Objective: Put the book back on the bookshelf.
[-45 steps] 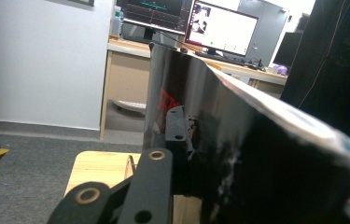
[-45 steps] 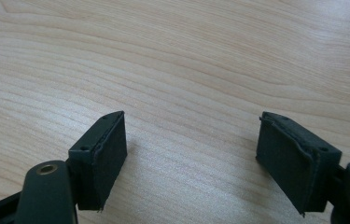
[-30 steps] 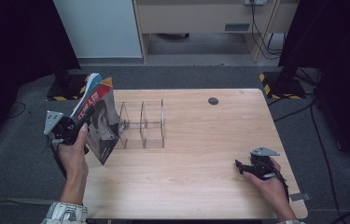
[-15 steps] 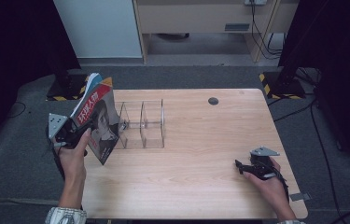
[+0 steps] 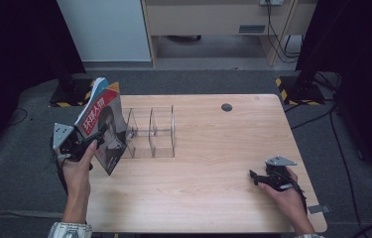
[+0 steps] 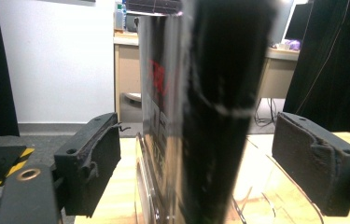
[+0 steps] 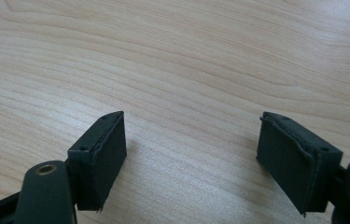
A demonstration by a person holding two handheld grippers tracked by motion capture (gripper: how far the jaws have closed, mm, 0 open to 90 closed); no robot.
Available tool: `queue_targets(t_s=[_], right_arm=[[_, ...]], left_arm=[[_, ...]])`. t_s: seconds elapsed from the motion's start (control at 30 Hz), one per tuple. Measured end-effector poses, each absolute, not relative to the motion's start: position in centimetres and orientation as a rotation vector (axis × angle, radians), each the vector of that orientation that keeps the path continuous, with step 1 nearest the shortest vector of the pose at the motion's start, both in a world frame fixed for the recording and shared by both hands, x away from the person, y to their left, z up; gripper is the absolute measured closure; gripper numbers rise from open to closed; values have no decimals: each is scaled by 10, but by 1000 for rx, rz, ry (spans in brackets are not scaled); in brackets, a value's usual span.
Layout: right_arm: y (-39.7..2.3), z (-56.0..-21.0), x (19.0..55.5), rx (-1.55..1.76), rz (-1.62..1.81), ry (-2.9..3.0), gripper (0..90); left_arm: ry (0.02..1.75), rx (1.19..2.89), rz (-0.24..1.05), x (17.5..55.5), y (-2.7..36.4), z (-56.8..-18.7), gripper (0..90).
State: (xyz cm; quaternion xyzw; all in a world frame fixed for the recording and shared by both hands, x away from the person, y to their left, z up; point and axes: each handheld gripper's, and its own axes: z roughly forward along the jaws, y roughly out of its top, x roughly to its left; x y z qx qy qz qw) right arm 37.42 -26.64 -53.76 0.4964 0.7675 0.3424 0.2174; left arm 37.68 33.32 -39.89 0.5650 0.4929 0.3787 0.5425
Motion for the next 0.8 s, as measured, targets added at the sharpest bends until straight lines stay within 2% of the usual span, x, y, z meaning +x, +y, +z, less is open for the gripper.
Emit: queue_targets(t_s=[0.8], right_arm=[[-264,-537,372,1382,950,2127,235]], left_arm=[[1238,1394,885,360,339,-415,55]])
